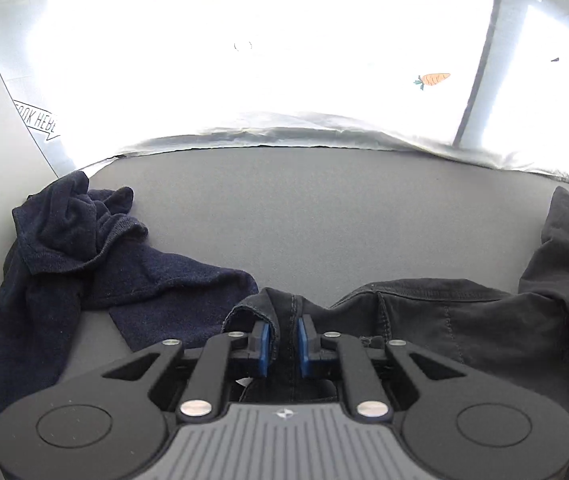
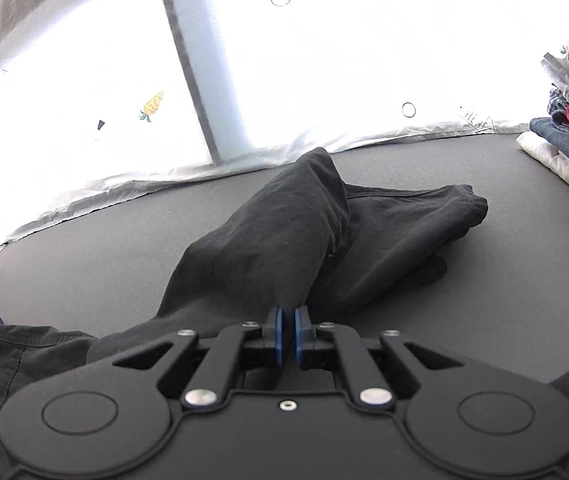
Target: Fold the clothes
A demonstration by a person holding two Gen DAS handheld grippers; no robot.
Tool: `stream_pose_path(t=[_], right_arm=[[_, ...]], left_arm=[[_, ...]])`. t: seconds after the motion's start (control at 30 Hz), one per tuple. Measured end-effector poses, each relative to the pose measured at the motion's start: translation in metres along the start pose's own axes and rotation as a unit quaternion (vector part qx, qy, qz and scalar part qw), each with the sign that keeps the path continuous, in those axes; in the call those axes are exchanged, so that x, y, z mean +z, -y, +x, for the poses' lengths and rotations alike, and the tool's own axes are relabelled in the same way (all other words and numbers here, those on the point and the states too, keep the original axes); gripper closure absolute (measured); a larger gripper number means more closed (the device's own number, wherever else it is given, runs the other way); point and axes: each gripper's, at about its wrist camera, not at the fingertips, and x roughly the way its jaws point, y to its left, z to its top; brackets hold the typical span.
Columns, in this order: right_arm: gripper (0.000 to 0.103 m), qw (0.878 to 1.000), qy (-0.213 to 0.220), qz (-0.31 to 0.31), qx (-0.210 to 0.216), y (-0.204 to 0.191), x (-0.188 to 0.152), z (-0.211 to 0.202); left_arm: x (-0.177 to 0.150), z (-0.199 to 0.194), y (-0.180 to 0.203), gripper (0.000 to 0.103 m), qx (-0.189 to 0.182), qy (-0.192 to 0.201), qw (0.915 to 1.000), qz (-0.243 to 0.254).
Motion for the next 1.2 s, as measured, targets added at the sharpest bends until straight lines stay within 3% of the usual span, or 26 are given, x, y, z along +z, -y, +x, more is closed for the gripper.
stream_pose_path(t=[0.17,0.27,0.4,0.47,0.53,0.57,0.63,0.7,0.77,0.87,0.9,1.03,1.13,1.2], right_arm=[[0.098,0.995,0.094,-0.036,0.021,-0.055,0.054,-0.015],[0.098,0.989,0.134,-0.043,0.032,-0.078,0.075,-0.017],[0.098,0.994,0.083,-0.068,0.003,-0.088,0.060,0.012],[0.100,0.997,0.009,-0.067,-0.026,-0.080,0.034,0.035],[0.100,0.992,-0.089,-0.063,-0.070,-0.063,0.000,0.058],[0.100,0.987,-0.124,-0.058,-0.087,-0.053,-0.015,0.064],[0.100,0.981,-0.164,-0.011,-0.107,-0.033,-0.037,0.059],[0.096,0.980,-0.165,0.035,-0.105,-0.018,-0.042,0.046],[0.094,0.981,-0.151,0.020,-0.117,-0.018,-0.034,0.041],[0.083,0.986,-0.114,-0.010,-0.121,-0.025,-0.012,0.043],[0.075,0.988,-0.101,-0.013,-0.116,-0.028,-0.004,0.044],[0.065,0.993,-0.067,-0.029,-0.092,-0.042,0.026,0.061],[0.060,0.995,-0.050,-0.029,-0.078,-0.048,0.046,0.078],[0.059,0.996,-0.043,-0.032,-0.078,-0.050,0.059,0.090]], left_arm=[[0.039,-0.009,-0.022,0.087,0.030,0.061,0.9974,-0.023],[0.042,0.017,-0.031,0.087,0.060,0.061,0.9957,-0.037],[0.018,0.088,-0.046,0.082,0.094,0.001,0.9906,-0.099],[0.000,0.116,-0.044,0.074,0.107,-0.028,0.9876,-0.111],[-0.008,0.118,-0.035,0.072,0.117,-0.024,0.9862,-0.115],[-0.010,0.116,-0.030,0.065,0.123,-0.020,0.9857,-0.113],[-0.011,0.109,-0.024,0.054,0.121,-0.015,0.9857,-0.116],[-0.013,0.093,-0.019,0.046,0.108,0.005,0.9860,-0.127],[-0.015,0.078,-0.013,0.033,0.108,0.025,0.9849,-0.133],[-0.010,0.072,-0.001,0.029,0.086,0.024,0.9843,-0.152],[-0.010,0.075,0.005,0.028,0.074,0.022,0.9847,-0.156],[-0.016,0.097,0.042,0.021,0.065,-0.020,0.9900,-0.124],[-0.043,0.122,0.067,0.019,0.052,-0.078,0.9881,-0.122],[-0.063,0.131,0.080,0.011,0.070,-0.071,0.9906,-0.093]])
